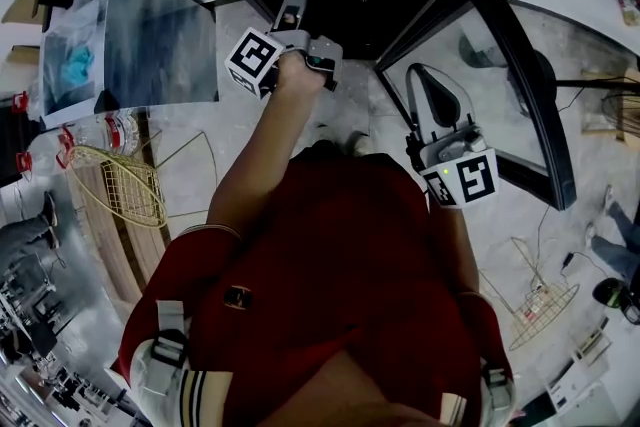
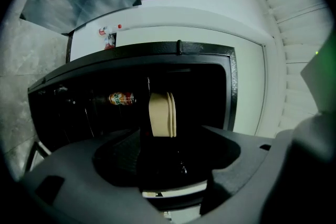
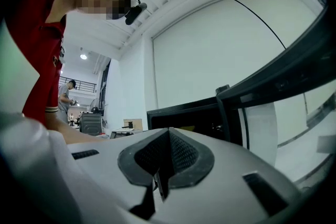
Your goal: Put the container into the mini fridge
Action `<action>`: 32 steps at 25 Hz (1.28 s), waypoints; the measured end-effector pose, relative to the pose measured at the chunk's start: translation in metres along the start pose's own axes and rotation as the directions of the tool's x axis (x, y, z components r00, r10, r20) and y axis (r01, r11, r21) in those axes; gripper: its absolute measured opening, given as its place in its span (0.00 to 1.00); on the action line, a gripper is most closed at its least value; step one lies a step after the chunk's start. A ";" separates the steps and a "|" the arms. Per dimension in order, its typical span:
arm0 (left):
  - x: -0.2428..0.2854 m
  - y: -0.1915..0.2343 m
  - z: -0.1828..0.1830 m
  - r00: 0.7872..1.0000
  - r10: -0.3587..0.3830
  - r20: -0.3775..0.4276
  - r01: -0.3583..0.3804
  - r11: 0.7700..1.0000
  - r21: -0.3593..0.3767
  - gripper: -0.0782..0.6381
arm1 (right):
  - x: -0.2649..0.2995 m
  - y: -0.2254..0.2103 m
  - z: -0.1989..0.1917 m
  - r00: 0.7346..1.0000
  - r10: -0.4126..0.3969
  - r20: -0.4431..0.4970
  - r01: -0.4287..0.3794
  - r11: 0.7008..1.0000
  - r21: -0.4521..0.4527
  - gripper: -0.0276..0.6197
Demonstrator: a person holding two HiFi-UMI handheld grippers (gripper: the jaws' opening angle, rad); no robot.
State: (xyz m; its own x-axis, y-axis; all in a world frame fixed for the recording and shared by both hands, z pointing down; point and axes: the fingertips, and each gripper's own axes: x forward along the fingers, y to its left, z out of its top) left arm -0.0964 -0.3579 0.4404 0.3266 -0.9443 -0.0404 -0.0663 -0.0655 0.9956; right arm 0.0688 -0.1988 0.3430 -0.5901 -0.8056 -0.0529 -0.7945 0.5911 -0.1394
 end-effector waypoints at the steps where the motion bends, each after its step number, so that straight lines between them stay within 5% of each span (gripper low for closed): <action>1: -0.006 -0.004 -0.004 1.000 -0.010 -0.015 0.010 1.000 0.005 0.55 | 0.000 0.001 -0.001 1.000 0.003 -0.004 -0.003 1.000 0.005 0.04; 11: -0.063 -0.058 -0.031 0.979 -0.149 -0.137 0.159 0.985 0.070 0.52 | 0.004 0.018 0.001 0.999 0.040 0.014 -0.041 0.999 0.035 0.04; 16: -0.089 -0.070 -0.039 0.972 -0.138 -0.189 0.171 0.970 0.170 0.43 | 0.003 0.027 0.003 0.998 0.060 0.020 -0.060 0.998 0.034 0.04; 19: -0.103 -0.071 -0.040 0.969 -0.109 -0.221 0.171 0.943 0.285 0.36 | 0.002 0.032 0.005 0.997 0.069 0.022 -0.070 0.997 0.033 0.04; 22: -0.113 -0.079 -0.045 0.960 -0.107 -0.260 0.211 0.885 0.414 0.26 | 0.001 0.036 0.004 0.997 0.078 0.022 -0.079 0.996 0.035 0.04; 27: -0.124 -0.097 -0.057 0.940 -0.114 -0.322 0.294 0.750 0.592 0.16 | 0.001 0.041 0.004 0.996 0.093 0.020 -0.093 0.995 0.035 0.04; 29: -0.129 -0.104 -0.062 0.932 -0.109 -0.347 0.324 0.680 0.658 0.14 | 0.001 0.043 0.005 0.995 0.097 0.022 -0.098 0.995 0.033 0.04; 32: -0.136 -0.112 -0.074 0.917 -0.092 -0.387 0.372 0.544 0.752 0.12 | 0.002 0.045 0.006 0.995 0.101 0.025 -0.102 0.994 0.030 0.04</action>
State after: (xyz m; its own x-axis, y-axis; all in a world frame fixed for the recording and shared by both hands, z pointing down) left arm -0.0635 -0.1985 0.3403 0.6708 -0.7354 -0.0962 -0.6235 -0.6294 0.4637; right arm 0.0329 -0.1742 0.3312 -0.6638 -0.7424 -0.0911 -0.7256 0.6687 -0.1624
